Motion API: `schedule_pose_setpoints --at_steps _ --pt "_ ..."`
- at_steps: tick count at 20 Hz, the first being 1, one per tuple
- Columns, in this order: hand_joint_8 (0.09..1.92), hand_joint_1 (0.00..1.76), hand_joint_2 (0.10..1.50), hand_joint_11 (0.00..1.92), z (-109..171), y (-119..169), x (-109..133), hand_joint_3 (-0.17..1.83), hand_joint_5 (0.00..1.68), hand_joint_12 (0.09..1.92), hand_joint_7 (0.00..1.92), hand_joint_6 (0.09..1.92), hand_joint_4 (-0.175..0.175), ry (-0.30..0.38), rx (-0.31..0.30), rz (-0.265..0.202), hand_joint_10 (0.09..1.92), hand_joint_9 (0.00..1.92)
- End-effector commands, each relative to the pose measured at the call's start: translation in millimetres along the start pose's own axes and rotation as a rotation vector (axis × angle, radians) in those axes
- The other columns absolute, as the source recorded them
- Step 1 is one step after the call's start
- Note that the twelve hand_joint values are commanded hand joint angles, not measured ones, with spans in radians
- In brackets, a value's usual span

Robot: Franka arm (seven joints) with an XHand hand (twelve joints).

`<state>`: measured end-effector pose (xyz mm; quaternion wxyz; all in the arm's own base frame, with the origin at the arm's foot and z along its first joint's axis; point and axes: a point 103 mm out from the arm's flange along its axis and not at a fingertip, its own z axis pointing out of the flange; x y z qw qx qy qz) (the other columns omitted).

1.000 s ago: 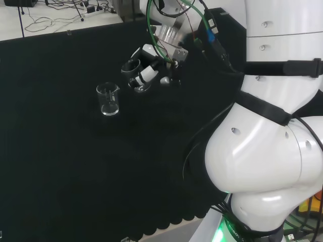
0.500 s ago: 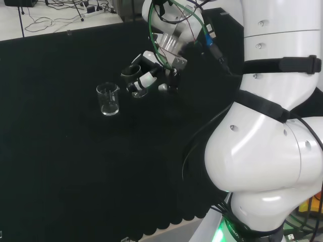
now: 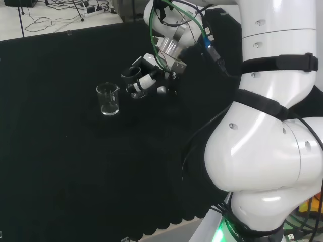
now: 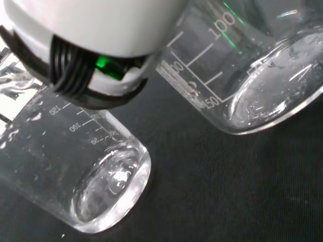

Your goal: Place the beaker back on the table.

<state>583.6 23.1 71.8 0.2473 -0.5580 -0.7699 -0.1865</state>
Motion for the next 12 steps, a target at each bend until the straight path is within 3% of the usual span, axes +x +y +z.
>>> schedule_pose_setpoints --at_steps 1,4,12 --pt "0.59 1.30 0.59 1.01 3 1 -1 0.76 1.24 0.98 1.39 0.71 -0.046 0.000 0.003 0.010 0.57 1.26" --pt "0.57 1.30 0.56 1.02 2 4 -8 0.80 1.25 0.98 1.41 0.71 -0.014 0.016 0.012 0.015 0.56 1.26" --pt "0.57 1.30 0.56 1.02 6 4 -17 0.80 1.25 0.98 1.41 0.70 0.000 0.013 0.015 0.030 0.55 1.26"
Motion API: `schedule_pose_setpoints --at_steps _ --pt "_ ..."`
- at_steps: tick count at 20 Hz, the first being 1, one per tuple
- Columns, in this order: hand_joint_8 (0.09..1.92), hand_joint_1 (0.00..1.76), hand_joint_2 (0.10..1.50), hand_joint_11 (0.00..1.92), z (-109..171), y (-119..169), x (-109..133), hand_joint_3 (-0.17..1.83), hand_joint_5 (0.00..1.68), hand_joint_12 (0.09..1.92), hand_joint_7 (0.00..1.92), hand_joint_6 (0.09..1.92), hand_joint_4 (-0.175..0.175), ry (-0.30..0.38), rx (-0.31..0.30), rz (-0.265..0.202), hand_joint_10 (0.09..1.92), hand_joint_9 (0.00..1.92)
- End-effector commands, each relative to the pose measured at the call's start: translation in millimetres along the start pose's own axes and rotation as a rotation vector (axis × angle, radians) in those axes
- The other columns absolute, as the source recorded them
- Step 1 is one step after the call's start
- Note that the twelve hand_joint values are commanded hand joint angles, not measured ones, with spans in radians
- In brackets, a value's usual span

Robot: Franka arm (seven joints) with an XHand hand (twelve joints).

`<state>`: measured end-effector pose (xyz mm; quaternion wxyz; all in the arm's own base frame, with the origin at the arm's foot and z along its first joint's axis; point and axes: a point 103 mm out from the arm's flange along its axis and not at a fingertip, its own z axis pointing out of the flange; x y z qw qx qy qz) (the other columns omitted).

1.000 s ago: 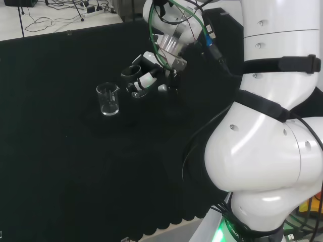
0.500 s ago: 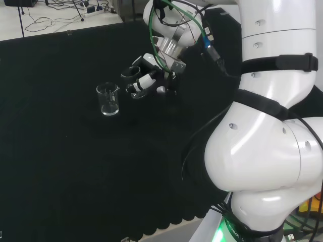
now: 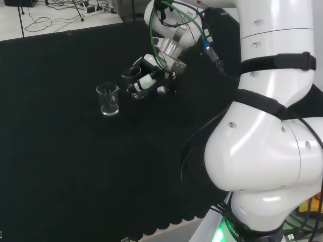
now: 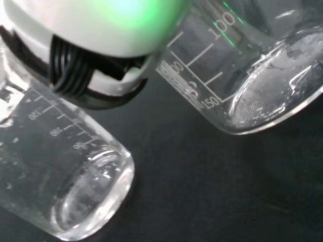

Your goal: Place the beaker back on the table.

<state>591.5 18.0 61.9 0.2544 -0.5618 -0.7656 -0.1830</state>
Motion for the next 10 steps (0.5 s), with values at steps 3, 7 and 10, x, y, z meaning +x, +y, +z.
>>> schedule_pose_setpoints --at_steps 3,7,10 --pt "0.56 1.30 0.57 1.02 5.0 -1.8 -4.2 0.78 1.26 0.98 1.41 0.69 0.003 -0.002 0.007 0.019 0.54 1.27" --pt "0.55 1.29 0.59 1.01 4.9 -2.8 -4.8 0.75 1.26 0.98 1.40 0.69 0.024 -0.008 0.005 0.014 0.53 1.26" --pt "0.56 1.20 0.71 0.96 3.2 -6.3 -7.1 0.58 1.23 1.01 1.30 0.70 0.014 -0.011 0.006 0.016 0.51 1.22"
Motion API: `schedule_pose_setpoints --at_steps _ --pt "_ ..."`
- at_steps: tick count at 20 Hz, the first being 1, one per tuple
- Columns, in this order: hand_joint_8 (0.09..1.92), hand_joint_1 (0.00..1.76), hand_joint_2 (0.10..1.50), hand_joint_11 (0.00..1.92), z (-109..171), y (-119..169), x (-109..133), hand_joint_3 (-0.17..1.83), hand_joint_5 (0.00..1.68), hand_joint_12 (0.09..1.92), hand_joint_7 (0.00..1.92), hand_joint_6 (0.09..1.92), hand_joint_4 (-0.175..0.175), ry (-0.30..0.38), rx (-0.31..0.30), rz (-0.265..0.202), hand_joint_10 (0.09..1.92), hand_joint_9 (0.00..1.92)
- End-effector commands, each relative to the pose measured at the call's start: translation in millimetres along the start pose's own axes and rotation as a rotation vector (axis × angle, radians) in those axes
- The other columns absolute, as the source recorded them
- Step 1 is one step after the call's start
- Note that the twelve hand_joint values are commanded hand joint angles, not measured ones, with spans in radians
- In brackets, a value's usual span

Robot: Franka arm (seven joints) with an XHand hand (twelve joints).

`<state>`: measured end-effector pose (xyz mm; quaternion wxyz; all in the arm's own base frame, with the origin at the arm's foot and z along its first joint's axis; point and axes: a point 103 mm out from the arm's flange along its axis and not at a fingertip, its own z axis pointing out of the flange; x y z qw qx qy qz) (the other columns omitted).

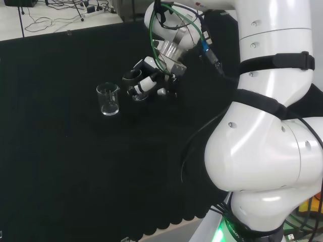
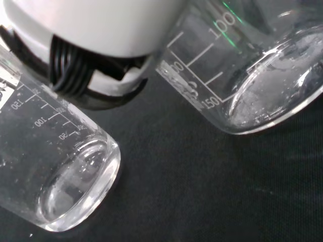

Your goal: Place the beaker back on the table.

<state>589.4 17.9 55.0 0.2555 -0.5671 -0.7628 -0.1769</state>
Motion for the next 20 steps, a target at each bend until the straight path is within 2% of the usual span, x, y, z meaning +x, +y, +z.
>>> schedule_pose_setpoints --at_steps 1,3,4,6,8,12,15,20 --pt "0.58 1.17 0.76 0.91 -3 -5 -4 0.49 1.22 1.05 1.23 0.70 0.028 -0.007 -0.002 0.003 0.51 1.19" --pt "0.64 1.13 0.84 0.81 -1 -5 -3 0.35 1.20 1.13 1.13 0.69 0.065 -0.007 0.006 0.009 0.54 1.12" --pt "0.66 1.11 0.80 0.71 -2 -6 -5 0.34 1.11 1.18 1.04 0.71 0.044 -0.007 0.006 0.012 0.55 1.05" --pt "0.70 1.07 0.69 0.55 -4 -8 -7 0.47 0.92 1.26 0.88 0.80 0.001 -0.007 0.010 0.016 0.58 0.91" --pt "0.72 1.05 0.61 0.45 -5 -10 -9 0.58 0.80 1.31 0.77 0.85 -0.021 -0.011 0.011 0.023 0.61 0.81" --pt "0.73 1.02 0.55 0.30 -6 -11 -11 0.63 0.64 1.35 0.61 0.86 -0.037 -0.011 0.014 0.035 0.63 0.67" --pt "0.74 1.01 0.55 0.26 -9 -12 -10 0.63 0.60 1.37 0.56 0.86 -0.040 -0.025 0.020 0.039 0.65 0.62" --pt "0.73 0.98 0.53 0.17 -14 -13 -8 0.60 0.49 1.39 0.51 0.80 -0.048 -0.051 0.071 0.050 0.65 0.56"
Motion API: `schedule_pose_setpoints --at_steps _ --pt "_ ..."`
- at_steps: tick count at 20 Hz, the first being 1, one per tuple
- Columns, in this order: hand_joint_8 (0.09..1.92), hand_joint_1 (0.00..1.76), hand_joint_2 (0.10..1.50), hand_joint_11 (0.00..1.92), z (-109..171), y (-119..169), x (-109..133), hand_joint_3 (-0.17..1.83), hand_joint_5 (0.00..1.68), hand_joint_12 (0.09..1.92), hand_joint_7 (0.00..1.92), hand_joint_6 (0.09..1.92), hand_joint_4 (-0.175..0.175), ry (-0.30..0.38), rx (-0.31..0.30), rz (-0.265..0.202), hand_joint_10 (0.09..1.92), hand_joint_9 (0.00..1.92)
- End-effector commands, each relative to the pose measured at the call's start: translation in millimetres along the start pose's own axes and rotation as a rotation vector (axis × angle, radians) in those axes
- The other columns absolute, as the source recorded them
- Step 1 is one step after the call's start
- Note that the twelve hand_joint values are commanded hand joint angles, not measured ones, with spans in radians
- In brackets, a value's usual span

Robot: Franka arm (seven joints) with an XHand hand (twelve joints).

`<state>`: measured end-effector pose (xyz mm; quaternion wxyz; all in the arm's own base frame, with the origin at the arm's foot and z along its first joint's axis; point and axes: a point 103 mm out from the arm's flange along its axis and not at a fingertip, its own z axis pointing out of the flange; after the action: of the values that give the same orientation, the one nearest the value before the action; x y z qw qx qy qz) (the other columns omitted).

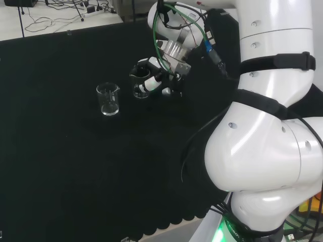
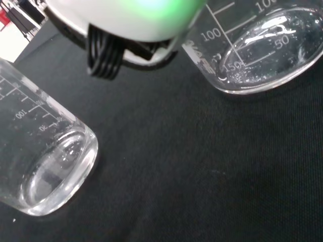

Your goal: Place the beaker back on the table.

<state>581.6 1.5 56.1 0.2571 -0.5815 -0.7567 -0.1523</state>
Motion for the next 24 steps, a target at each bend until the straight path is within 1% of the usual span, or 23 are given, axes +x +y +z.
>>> schedule_pose_setpoints --at_steps 1,5,7,10,19,24 --pt "0.73 0.96 0.53 0.15 -6 -2 3 0.59 0.47 1.39 0.49 0.77 -0.049 -0.028 0.050 0.011 0.66 0.54" --pt "0.73 0.92 0.53 0.03 -16 -6 7 0.56 0.40 1.42 0.38 0.66 -0.056 -0.034 0.055 0.017 0.68 0.42" --pt "0.73 0.90 0.53 0.01 -24 -9 11 0.55 0.38 1.40 0.32 0.58 -0.059 -0.043 0.050 0.016 0.70 0.37" --pt "0.72 0.89 0.54 0.00 -38 -16 21 0.53 0.38 1.38 0.29 0.52 -0.061 -0.057 0.035 0.011 0.71 0.34" --pt "0.71 0.88 0.54 0.00 -90 -49 56 0.51 0.39 1.36 0.29 0.47 -0.062 -0.103 -0.038 0.002 0.71 0.33" --pt "0.71 0.87 0.55 0.00 -111 -73 70 0.51 0.39 1.36 0.29 0.46 -0.062 -0.132 -0.040 0.019 0.71 0.33"
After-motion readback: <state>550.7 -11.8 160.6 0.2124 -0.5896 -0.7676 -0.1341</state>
